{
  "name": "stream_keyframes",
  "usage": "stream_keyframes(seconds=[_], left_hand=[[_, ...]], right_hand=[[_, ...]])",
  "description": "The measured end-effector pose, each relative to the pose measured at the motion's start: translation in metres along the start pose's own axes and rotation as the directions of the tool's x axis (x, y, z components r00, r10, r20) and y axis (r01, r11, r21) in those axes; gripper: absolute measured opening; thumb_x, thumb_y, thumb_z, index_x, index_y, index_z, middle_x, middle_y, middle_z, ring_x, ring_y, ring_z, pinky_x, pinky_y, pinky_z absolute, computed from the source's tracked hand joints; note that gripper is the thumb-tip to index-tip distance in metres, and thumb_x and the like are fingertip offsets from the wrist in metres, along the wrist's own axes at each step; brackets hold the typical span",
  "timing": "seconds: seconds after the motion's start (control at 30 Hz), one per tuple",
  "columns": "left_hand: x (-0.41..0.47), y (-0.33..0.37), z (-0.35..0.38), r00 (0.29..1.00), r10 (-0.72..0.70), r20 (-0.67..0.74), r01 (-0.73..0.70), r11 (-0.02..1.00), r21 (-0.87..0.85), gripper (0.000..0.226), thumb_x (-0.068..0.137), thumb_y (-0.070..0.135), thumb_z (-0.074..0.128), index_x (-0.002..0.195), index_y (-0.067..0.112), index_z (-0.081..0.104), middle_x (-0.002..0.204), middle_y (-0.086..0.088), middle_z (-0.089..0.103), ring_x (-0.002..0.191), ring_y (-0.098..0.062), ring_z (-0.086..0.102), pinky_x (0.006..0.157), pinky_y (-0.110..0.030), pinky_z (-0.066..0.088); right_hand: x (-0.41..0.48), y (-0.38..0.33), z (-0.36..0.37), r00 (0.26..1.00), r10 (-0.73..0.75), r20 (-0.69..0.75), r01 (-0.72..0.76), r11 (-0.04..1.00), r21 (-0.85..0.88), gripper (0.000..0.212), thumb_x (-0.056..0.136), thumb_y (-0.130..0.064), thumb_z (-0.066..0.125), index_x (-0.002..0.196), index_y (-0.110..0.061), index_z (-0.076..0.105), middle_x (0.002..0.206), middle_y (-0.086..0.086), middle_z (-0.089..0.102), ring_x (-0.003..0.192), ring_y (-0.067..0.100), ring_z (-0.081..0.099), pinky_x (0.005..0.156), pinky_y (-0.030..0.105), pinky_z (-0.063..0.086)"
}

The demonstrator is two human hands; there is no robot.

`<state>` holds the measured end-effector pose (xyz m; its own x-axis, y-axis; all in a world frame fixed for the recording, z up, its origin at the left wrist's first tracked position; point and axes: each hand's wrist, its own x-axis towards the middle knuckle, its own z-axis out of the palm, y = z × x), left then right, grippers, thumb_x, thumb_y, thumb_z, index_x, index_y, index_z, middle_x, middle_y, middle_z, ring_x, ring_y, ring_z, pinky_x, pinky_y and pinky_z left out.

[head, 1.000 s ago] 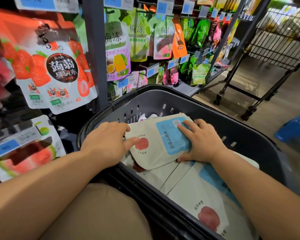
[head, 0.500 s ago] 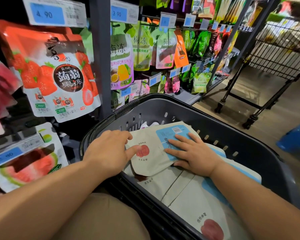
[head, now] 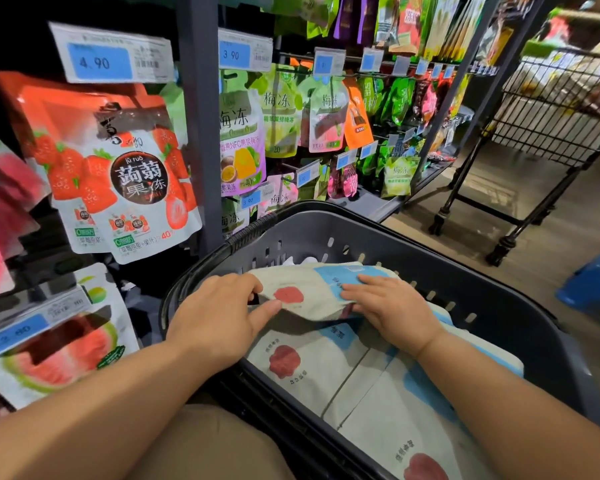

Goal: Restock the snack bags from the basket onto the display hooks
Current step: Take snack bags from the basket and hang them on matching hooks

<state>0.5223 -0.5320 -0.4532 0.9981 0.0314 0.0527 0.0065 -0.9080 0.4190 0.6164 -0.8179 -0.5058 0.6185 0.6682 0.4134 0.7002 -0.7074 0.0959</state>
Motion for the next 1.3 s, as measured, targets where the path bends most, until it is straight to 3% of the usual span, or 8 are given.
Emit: stream_keyframes(seconds=[0.13, 0.3, 0.53, 0.67, 0.8, 1.03, 1.17, 1.3], left_hand=[[0.001, 0.0, 0.0, 1.0, -0.013, 0.0, 0.013, 1.0, -0.014, 0.042, 0.091, 0.067, 0.039, 0.115, 0.035, 0.053, 0.107, 0.017, 0.053, 0.11, -0.009, 0.045, 0.085, -0.03, 0.04], [0.001, 0.001, 0.0, 1.0, -0.003, 0.018, 0.003, 1.0, 0.025, 0.041, 0.09, 0.07, 0.036, 0.11, 0.037, 0.05, 0.1, 0.018, 0.048, 0.105, -0.007, 0.043, 0.08, -0.029, 0.038], [0.0, 0.0, -0.002, 0.996, 0.029, 0.082, -0.029, 1.0, 0.002, 0.047, 0.086, 0.075, 0.037, 0.112, 0.038, 0.05, 0.104, 0.021, 0.05, 0.1, -0.005, 0.042, 0.078, -0.029, 0.035], [-0.001, 0.001, -0.008, 0.985, 0.108, 0.134, -0.101, 0.993, -0.057, 0.056, 0.083, 0.078, 0.037, 0.125, 0.043, 0.048, 0.122, 0.021, 0.056, 0.118, -0.01, 0.051, 0.084, -0.032, 0.043], [-0.002, 0.002, -0.017, 0.983, 0.07, 0.17, -0.03, 0.974, -0.226, 0.063, 0.066, 0.091, 0.046, 0.115, 0.051, 0.043, 0.104, 0.029, 0.058, 0.103, -0.003, 0.056, 0.078, -0.028, 0.041], [-0.001, 0.0, -0.015, 0.952, 0.202, 0.231, 0.089, 0.538, -0.838, 0.083, 0.039, 0.055, 0.09, 0.112, 0.02, 0.07, 0.109, 0.006, 0.075, 0.104, -0.014, 0.07, 0.088, -0.025, 0.056], [-0.005, 0.002, -0.016, 0.984, 0.092, 0.149, 0.064, 0.606, -0.793, 0.053, 0.055, 0.042, 0.085, 0.104, 0.022, 0.075, 0.103, 0.009, 0.076, 0.1, -0.011, 0.071, 0.092, -0.032, 0.054], [-0.004, 0.005, -0.012, 0.999, -0.051, 0.018, 0.051, 0.784, -0.619, 0.008, 0.081, 0.029, 0.081, 0.085, 0.032, 0.075, 0.091, 0.01, 0.077, 0.089, -0.009, 0.07, 0.088, -0.032, 0.052]], right_hand=[[0.005, 0.005, -0.019, 0.917, 0.392, -0.077, -0.371, 0.907, 0.199, 0.037, 0.102, -0.035, 0.041, 0.112, -0.019, 0.072, 0.099, 0.0, 0.073, 0.09, 0.027, 0.068, 0.078, 0.031, 0.05], [0.014, 0.003, -0.046, 0.695, 0.718, 0.034, -0.582, 0.533, 0.614, 0.028, 0.104, -0.027, 0.045, 0.091, -0.014, 0.067, 0.086, 0.002, 0.069, 0.084, 0.02, 0.064, 0.08, 0.043, 0.053], [0.035, -0.032, -0.071, 0.642, 0.709, 0.293, -0.431, 0.017, 0.902, 0.027, 0.104, -0.032, 0.044, 0.104, -0.02, 0.069, 0.098, 0.004, 0.077, 0.094, 0.023, 0.072, 0.084, 0.04, 0.057], [0.044, -0.052, -0.068, 0.637, 0.64, 0.429, -0.421, -0.177, 0.89, 0.033, 0.104, -0.035, 0.046, 0.119, -0.013, 0.065, 0.111, 0.013, 0.074, 0.103, 0.032, 0.07, 0.093, 0.05, 0.055], [0.046, -0.057, -0.072, 0.643, 0.6, 0.476, -0.355, -0.318, 0.879, 0.038, 0.102, -0.039, 0.048, 0.125, -0.013, 0.064, 0.118, 0.014, 0.071, 0.111, 0.036, 0.066, 0.101, 0.057, 0.049], [0.05, -0.073, -0.076, 0.686, 0.534, 0.495, -0.346, -0.358, 0.867, 0.034, 0.103, -0.035, 0.047, 0.121, -0.013, 0.066, 0.114, 0.011, 0.073, 0.101, 0.026, 0.071, 0.091, 0.042, 0.057], [0.052, -0.072, -0.072, 0.676, 0.491, 0.55, -0.434, -0.338, 0.835, 0.035, 0.103, -0.038, 0.044, 0.12, -0.016, 0.065, 0.114, 0.005, 0.074, 0.105, 0.021, 0.07, 0.091, 0.038, 0.056], [0.042, -0.043, -0.079, 0.663, 0.495, 0.562, -0.62, -0.057, 0.782, 0.033, 0.101, -0.043, 0.049, 0.116, -0.017, 0.065, 0.101, -0.002, 0.073, 0.089, 0.013, 0.066, 0.086, 0.032, 0.051]])
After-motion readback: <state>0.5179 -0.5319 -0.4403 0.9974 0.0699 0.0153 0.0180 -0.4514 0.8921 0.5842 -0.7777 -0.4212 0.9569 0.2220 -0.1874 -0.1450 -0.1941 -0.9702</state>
